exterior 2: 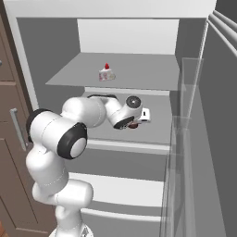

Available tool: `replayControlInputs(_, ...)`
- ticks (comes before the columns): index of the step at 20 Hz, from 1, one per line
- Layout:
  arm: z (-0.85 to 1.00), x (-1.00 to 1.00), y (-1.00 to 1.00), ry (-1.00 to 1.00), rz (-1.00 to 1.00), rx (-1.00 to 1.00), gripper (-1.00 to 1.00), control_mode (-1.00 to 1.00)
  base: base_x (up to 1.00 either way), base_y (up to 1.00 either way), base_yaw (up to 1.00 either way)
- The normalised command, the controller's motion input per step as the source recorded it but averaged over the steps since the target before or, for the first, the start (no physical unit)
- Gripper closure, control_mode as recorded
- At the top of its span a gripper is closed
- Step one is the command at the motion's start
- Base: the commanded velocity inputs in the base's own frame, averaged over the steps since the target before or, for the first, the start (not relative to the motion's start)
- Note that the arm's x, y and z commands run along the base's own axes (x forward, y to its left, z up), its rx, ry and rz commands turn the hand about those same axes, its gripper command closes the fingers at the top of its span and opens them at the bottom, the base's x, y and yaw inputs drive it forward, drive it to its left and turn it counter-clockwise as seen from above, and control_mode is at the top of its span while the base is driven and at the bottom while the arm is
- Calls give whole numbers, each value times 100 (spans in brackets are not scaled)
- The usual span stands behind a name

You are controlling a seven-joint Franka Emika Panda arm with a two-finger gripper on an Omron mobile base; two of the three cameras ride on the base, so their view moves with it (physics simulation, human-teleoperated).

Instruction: Take the cake and cupcake from the fridge and place them on the empty tray on the dining counter.

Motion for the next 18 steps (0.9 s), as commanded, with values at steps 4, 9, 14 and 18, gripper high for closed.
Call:
replayControlInputs(4,-3,-28,-1,0,0,0,100,-100,0,0,0)
replayControlInputs(9,8,-74,0,-2,0,0,100,-100,0,0,0)
replayControlInputs(14,22,-93,0,-2,0,0,100,-100,0,0,0)
replayControlInputs(18,76,-90,4,-4,0,0,100,-100,0,0,0)
